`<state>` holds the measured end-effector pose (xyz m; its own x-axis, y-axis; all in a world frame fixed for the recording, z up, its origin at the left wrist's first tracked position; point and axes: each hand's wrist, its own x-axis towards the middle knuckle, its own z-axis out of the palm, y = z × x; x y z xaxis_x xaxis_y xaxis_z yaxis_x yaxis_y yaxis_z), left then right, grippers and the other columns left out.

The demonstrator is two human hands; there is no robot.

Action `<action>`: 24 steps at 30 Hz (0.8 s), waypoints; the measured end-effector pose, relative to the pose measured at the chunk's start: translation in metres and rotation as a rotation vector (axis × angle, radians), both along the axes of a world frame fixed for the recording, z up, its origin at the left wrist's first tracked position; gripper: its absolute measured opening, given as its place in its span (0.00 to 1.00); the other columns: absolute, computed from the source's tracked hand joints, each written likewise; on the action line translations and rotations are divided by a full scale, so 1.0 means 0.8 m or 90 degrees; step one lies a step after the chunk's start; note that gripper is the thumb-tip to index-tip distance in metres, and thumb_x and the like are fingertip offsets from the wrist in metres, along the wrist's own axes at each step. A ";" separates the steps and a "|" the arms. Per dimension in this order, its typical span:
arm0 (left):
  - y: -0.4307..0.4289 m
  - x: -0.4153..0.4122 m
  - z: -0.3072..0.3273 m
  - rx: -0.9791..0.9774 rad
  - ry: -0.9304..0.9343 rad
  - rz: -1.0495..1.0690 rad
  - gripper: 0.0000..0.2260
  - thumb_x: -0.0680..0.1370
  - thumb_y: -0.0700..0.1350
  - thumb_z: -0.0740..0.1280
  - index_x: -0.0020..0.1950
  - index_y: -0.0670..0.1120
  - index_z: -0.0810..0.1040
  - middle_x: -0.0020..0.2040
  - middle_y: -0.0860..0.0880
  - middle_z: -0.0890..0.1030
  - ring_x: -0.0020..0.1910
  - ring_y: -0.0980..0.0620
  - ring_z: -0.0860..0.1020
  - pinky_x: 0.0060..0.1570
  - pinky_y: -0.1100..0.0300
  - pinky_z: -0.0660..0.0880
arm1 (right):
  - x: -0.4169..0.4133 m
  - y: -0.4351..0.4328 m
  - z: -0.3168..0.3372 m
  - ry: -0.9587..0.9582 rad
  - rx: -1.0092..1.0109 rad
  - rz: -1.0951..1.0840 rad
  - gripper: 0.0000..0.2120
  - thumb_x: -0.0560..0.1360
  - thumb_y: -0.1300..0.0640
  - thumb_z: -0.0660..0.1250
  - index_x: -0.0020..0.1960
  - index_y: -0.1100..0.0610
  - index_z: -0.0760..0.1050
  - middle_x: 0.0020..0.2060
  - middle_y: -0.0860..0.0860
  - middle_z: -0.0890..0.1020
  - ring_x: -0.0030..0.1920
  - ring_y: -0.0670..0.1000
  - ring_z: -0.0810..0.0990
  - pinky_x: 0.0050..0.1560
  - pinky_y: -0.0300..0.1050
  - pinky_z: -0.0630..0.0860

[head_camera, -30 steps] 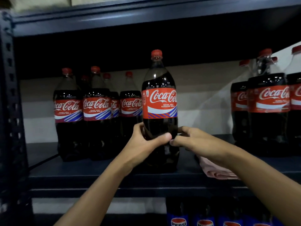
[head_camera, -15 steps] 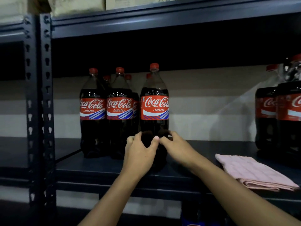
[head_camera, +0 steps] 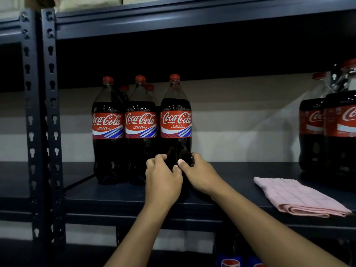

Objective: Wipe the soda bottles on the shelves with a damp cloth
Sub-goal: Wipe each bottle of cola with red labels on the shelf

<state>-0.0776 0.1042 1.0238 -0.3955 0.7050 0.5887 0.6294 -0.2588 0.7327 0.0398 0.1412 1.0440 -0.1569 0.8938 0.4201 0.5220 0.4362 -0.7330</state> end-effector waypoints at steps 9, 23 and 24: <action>0.001 -0.001 -0.001 -0.006 -0.005 0.003 0.24 0.82 0.48 0.69 0.76 0.43 0.70 0.74 0.42 0.69 0.70 0.41 0.74 0.68 0.45 0.74 | -0.001 0.003 -0.004 -0.033 0.030 -0.008 0.25 0.82 0.40 0.61 0.74 0.52 0.67 0.67 0.50 0.79 0.66 0.53 0.77 0.64 0.50 0.75; -0.021 0.020 -0.003 0.185 -0.036 -0.026 0.10 0.80 0.39 0.70 0.62 0.47 0.77 0.62 0.50 0.70 0.61 0.49 0.77 0.60 0.56 0.73 | 0.018 -0.029 0.003 -0.036 0.102 -0.059 0.25 0.80 0.41 0.66 0.72 0.53 0.71 0.69 0.51 0.76 0.68 0.53 0.75 0.66 0.50 0.73; -0.026 0.026 0.000 0.208 -0.039 -0.045 0.09 0.80 0.39 0.70 0.58 0.48 0.77 0.60 0.50 0.72 0.57 0.52 0.78 0.58 0.58 0.73 | 0.030 -0.037 0.005 -0.039 0.126 -0.060 0.23 0.80 0.42 0.66 0.71 0.51 0.72 0.69 0.50 0.75 0.68 0.52 0.75 0.66 0.49 0.73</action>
<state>-0.0567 0.0837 1.0236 -0.3942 0.5096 0.7648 0.5589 -0.5277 0.6397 0.0640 0.1113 1.0481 -0.1074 0.8069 0.5809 0.6080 0.5156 -0.6038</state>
